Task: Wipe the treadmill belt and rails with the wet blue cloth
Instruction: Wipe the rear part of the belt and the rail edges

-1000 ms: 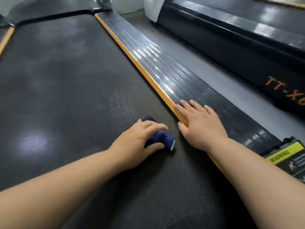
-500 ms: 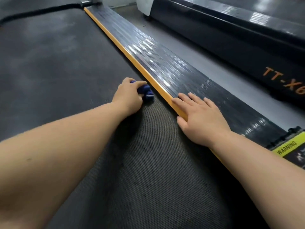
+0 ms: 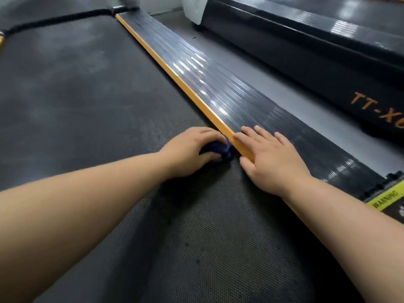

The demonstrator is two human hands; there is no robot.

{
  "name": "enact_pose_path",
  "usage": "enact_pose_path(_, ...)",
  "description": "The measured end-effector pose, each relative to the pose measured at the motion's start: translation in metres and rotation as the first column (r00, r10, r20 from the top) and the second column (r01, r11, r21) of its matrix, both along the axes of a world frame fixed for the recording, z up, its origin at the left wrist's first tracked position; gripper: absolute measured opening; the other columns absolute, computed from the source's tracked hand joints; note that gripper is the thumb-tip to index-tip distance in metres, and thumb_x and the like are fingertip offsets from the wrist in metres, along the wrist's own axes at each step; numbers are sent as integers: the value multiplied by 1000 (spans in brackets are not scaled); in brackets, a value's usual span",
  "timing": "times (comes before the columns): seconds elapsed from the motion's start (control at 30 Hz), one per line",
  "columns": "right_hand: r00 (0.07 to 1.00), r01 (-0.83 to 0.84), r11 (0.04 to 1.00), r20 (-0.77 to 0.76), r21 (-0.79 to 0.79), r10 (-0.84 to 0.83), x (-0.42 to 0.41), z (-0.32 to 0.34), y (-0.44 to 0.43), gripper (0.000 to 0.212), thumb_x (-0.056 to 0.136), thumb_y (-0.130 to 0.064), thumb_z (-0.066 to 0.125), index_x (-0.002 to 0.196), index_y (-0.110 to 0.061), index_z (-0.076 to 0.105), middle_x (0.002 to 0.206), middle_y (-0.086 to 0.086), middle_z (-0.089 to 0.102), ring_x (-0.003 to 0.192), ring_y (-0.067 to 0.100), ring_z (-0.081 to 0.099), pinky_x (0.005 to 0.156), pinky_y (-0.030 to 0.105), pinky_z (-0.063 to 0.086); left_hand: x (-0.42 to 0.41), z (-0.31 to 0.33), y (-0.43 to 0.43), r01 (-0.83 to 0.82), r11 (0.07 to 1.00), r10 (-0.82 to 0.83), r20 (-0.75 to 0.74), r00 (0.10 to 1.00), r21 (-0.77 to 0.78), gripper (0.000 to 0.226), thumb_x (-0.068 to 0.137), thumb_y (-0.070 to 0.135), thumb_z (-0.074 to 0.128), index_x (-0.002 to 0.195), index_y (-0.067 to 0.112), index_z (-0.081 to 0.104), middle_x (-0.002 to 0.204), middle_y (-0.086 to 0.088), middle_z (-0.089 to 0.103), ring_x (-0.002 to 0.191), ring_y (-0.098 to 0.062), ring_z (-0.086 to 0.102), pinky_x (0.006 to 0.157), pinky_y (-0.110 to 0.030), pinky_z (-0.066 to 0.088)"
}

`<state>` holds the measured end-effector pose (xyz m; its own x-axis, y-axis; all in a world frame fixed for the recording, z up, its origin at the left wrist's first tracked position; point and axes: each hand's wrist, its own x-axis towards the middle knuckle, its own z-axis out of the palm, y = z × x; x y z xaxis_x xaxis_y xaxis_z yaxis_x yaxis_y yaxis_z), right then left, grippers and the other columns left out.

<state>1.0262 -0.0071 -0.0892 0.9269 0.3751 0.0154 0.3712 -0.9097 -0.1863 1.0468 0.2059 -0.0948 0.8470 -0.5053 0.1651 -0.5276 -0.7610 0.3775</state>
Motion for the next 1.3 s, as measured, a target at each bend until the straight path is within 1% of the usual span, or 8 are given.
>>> enact_pose_path(0.1, 1000, 1, 1000, -11, 30, -1, 1, 0, -1, 53, 96, -43, 30, 147, -41, 18, 157, -18, 12, 146, 8, 6, 119, 40, 4, 35, -1, 6, -322, 929, 282, 217, 935, 184, 32, 88, 48, 55, 117, 36, 59, 128, 11, 56, 120, -21, 41, 96, -40, 39)
enact_pose_path(0.27, 1000, 4, 998, -14, 68, -3, 1, 1, -2, 50, 97, -36, 27, 147, -40, 20, 157, -17, 14, 145, 8, 6, 119, 40, 3, 53, -1, -12, -577, 807, 567, 109, 816, 121, 39, 89, 49, 54, 121, 27, 56, 118, -4, 56, 113, -27, 48, 85, -35, 40)
enact_pose_path(0.53, 1000, 5, 999, -17, 36, -4, -1, 2, 1, 51, 96, -36, 30, 146, -41, 20, 157, -17, 13, 145, 9, 7, 118, 41, 5, 16, 7, -22, -421, 901, 415, 71, 907, 102, 33, 81, 37, 63, 113, 30, 58, 110, 2, 60, 107, -22, 51, 79, -30, 36)
enact_pose_path(0.73, 999, 0, 1000, -39, 31, 2, -1, 5, 0, 56, 92, -36, 18, 148, -40, 18, 158, -15, 12, 146, 8, 5, 118, 40, 4, -18, 3, -17, -8, 996, 3, 68, 998, 84, 38, 85, 24, 62, 123, 31, 58, 126, 7, 57, 114, -18, 50, 91, -32, 41)
enact_pose_path(0.83, 999, -3, 999, -51, 39, 5, 0, 5, 0, 52, 97, -32, 22, 148, -39, 19, 158, -15, 13, 146, 8, 5, 118, 39, 2, 29, 6, 6, -152, 977, 136, 105, 985, 153, 37, 90, 17, 55, 123, 33, 59, 129, 5, 55, 118, -22, 49, 92, -37, 43)
enact_pose_path(1.0, 999, -6, 998, -32, 62, 8, 2, 2, -2, 51, 97, -31, 25, 147, -39, 22, 157, -16, 15, 146, 8, 6, 118, 39, 2, 71, -5, 12, -534, 845, 534, 5, 845, 28, 32, 90, 17, 55, 117, 32, 56, 124, 1, 58, 113, -26, 52, 91, -37, 42)
enact_pose_path(1.13, 1000, -10, 999, -26, 50, 11, 2, 2, -2, 51, 97, -30, 25, 147, -38, 22, 157, -15, 15, 146, 10, 7, 118, 40, 3, 48, 9, 8, -448, 894, 448, -130, 885, 31, 27, 87, 24, 62, 110, 37, 59, 111, 6, 61, 107, -20, 55, 88, -31, 43)
enact_pose_path(1.3, 1000, -5, 1000, -11, 29, 5, 0, 2, 0, 52, 97, -30, 27, 148, -37, 21, 158, -13, 15, 146, 11, 8, 118, 41, 5, -36, 5, -15, -183, 979, 175, -87, 981, -89, 35, 81, 17, 68, 111, 34, 63, 119, 8, 61, 108, -17, 56, 95, -34, 43)
